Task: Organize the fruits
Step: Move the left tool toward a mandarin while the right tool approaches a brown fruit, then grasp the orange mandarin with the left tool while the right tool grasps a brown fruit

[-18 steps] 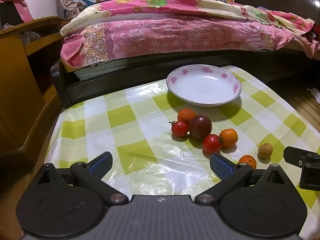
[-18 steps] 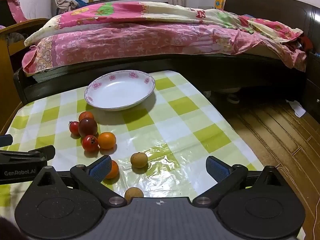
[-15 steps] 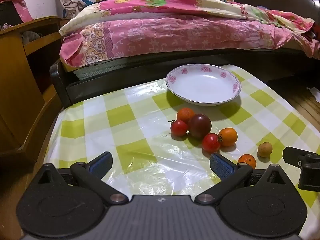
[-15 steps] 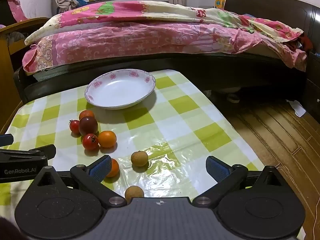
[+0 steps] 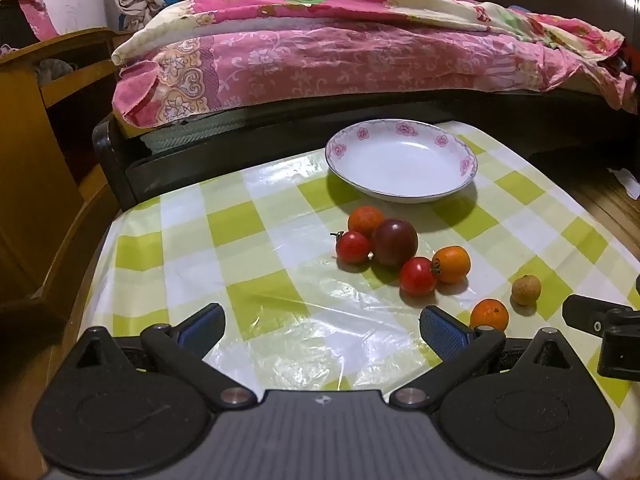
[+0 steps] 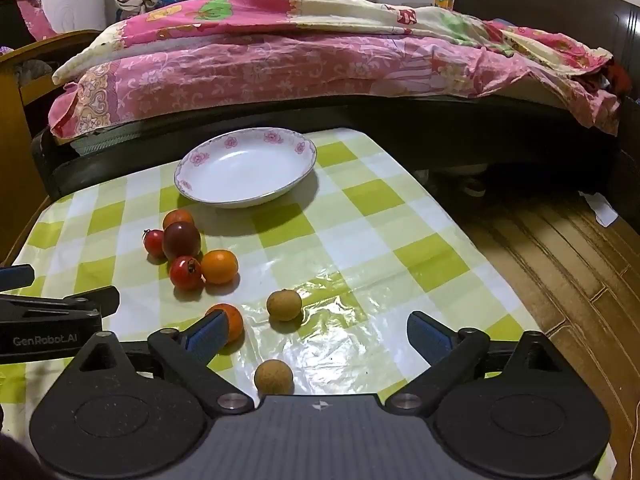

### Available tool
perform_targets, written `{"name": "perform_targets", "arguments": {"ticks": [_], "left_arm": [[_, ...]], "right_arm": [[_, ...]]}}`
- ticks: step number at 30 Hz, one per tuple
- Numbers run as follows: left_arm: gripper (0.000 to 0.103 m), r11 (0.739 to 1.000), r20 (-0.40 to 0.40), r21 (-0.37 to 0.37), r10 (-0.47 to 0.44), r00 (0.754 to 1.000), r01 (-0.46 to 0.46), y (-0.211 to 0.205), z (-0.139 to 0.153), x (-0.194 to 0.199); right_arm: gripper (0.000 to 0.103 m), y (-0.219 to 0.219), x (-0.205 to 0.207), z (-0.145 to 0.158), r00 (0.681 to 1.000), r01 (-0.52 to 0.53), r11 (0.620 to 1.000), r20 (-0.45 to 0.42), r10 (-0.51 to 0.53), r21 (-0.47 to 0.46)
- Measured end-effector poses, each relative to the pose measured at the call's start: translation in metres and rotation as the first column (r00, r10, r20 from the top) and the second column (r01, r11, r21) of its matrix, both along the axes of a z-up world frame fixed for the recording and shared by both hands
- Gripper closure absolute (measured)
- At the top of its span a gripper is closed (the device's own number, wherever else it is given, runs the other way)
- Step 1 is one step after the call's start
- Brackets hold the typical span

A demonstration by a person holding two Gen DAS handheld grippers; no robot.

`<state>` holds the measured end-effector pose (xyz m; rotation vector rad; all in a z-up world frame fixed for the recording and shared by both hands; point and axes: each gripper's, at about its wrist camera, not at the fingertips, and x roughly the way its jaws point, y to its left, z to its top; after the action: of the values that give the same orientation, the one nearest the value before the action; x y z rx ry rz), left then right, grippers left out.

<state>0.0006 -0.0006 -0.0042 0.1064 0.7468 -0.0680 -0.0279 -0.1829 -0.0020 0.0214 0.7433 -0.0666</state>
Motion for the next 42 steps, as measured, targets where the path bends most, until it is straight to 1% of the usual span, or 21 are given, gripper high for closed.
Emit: {"name": "perform_targets", "arguments": {"ticks": [5,7,11,15,17,19,24,32,34,36,37,39,42], "left_arm": [[0.000,1.000,-0.013,-0.009,-0.016,1.000,0.016,0.001,-0.002,0.000],[0.000,1.000,-0.018,-0.016,-0.024,1.000,0.024,0.001,-0.003,0.000],[0.000,0.999,-0.017,-0.016,-0.045,0.999,0.045,0.000,-0.004,-0.002],[0.000,0.997,-0.019,-0.018,-0.075,0.997,0.074,-0.003,-0.006,-0.003],[0.000,0.996,-0.021,-0.017,-0.090,0.996,0.089,-0.005,-0.007,-0.003],[0.000,0.995,-0.018,-0.012,-0.102,0.995,0.102,-0.008,-0.007,-0.003],[0.000,0.992,-0.027,-0.017,-0.129,0.991,0.129,-0.011,-0.009,-0.002],[0.000,0.986,-0.038,-0.006,-0.165,0.986,0.164,-0.016,-0.014,-0.002],[0.000,0.985,-0.041,-0.005,-0.171,0.984,0.171,-0.017,-0.014,-0.002],[0.000,0.984,-0.041,-0.003,-0.178,0.983,0.178,-0.018,-0.015,-0.001],[0.000,0.983,-0.042,-0.003,-0.182,0.982,0.182,-0.019,-0.016,-0.001],[0.000,0.982,-0.044,-0.007,-0.190,0.981,0.190,-0.020,-0.017,0.000],[0.000,0.980,-0.049,-0.014,-0.200,0.979,0.199,-0.021,-0.018,0.000]], "right_arm": [[0.015,-0.001,0.000,-0.002,1.000,-0.004,1.000,-0.018,0.004,0.007],[0.018,0.001,0.000,-0.004,1.000,-0.013,1.000,-0.023,0.013,0.002],[0.019,0.001,0.002,-0.004,0.999,-0.029,1.000,-0.030,0.029,0.002],[0.025,-0.001,0.001,-0.004,0.998,-0.045,0.999,-0.033,0.045,0.000],[0.026,-0.001,0.001,-0.006,0.998,-0.055,0.999,-0.043,0.054,-0.003],[0.031,0.000,0.001,-0.009,0.996,-0.067,0.998,-0.059,0.066,-0.008],[0.032,0.000,-0.004,-0.012,0.992,-0.101,0.995,-0.078,0.101,-0.003],[0.045,0.005,-0.004,-0.022,0.983,-0.147,0.989,-0.111,0.148,0.012],[0.052,0.005,-0.003,-0.024,0.981,-0.149,0.989,-0.119,0.151,0.021],[0.056,0.004,-0.002,-0.027,0.980,-0.148,0.988,-0.133,0.151,0.032],[0.062,0.003,-0.001,-0.028,0.978,-0.150,0.988,-0.139,0.154,0.040],[0.066,0.002,-0.001,-0.029,0.976,-0.158,0.986,-0.141,0.165,0.060],[0.072,0.004,0.000,-0.030,0.972,-0.182,0.981,-0.141,0.190,0.064]]}}
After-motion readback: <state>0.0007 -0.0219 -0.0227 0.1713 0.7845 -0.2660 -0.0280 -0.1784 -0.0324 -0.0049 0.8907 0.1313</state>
